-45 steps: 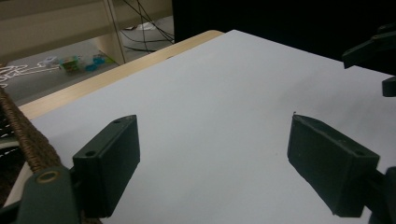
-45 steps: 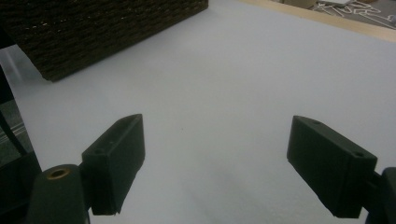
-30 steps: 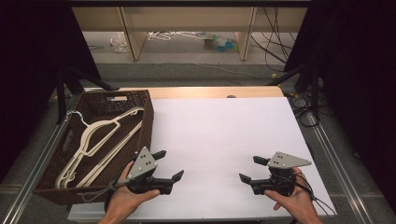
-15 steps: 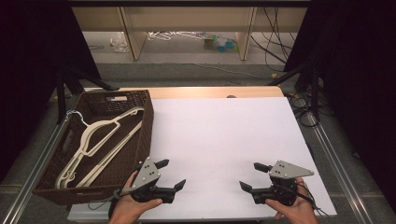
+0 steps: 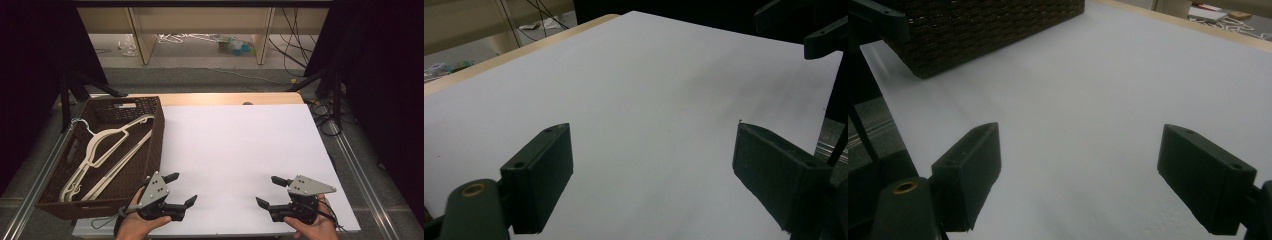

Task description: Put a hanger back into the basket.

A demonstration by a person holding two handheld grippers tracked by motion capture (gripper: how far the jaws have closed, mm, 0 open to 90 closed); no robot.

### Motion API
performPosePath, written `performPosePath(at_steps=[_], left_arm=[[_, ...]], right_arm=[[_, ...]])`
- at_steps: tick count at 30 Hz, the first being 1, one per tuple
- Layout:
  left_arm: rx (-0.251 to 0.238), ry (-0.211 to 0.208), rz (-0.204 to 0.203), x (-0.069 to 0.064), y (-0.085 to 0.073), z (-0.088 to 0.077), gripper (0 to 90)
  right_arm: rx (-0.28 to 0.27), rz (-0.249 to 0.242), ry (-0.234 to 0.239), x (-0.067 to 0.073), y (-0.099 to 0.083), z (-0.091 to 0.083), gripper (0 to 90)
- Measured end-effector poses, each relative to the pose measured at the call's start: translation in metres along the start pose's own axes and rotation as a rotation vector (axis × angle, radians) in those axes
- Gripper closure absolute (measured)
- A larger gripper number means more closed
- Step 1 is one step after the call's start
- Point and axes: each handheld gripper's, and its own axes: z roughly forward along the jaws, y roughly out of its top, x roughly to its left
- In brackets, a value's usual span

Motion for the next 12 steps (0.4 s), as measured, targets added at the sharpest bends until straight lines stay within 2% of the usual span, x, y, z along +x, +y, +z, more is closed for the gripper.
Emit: performPosePath(at_steps=[12], left_arm=[[0.004,0.005,-0.006,0.0014,-0.0007,0.0004,16.4]], right_arm=[[0.005,-0.003,-0.003,-0.0001,-0.0007,0.0013,18.6]])
